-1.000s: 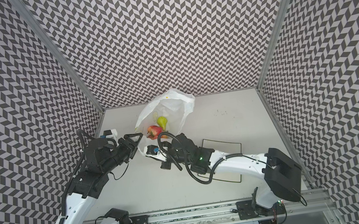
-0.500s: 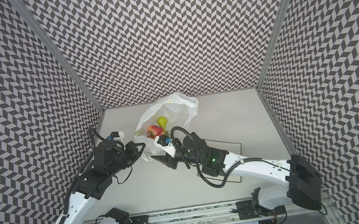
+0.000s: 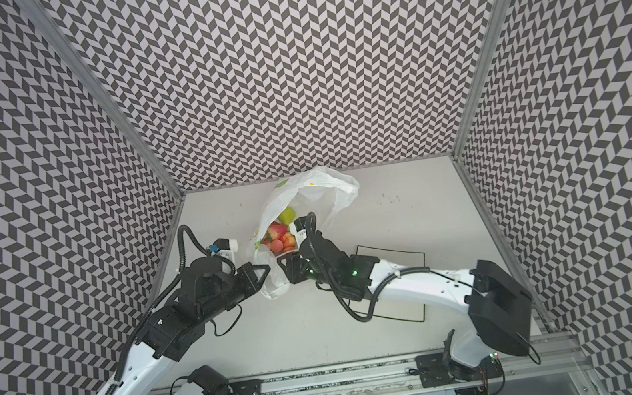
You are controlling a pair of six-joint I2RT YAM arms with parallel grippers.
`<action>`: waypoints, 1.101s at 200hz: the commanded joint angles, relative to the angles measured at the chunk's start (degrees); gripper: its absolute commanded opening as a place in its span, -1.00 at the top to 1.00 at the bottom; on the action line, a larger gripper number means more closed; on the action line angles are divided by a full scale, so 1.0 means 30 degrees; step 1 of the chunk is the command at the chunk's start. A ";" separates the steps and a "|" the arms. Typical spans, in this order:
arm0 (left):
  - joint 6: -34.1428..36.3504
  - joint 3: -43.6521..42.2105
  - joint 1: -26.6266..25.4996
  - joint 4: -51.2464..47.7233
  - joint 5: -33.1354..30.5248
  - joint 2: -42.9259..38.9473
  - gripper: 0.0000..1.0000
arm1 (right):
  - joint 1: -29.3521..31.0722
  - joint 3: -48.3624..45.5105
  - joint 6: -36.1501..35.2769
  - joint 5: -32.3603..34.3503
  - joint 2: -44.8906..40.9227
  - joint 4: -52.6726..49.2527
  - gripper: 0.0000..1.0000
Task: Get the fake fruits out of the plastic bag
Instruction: 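Hold the bag open with the left gripper and lower the right gripper inside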
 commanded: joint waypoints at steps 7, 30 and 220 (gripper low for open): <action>-0.0151 -0.0309 -0.0305 -0.0696 -0.0998 -0.0753 1.00 | -0.0734 0.1243 0.3664 0.1611 0.1707 0.0361 0.28; -0.0373 -0.0479 -0.0464 -0.1222 -0.1088 -0.1163 1.00 | -0.1521 0.2209 0.4937 0.1453 0.3525 0.0723 0.27; -0.1632 -0.0191 -0.1082 -0.7234 -0.1663 -0.1970 1.00 | -0.3460 0.8807 0.6868 0.0805 1.1857 -0.2605 -0.37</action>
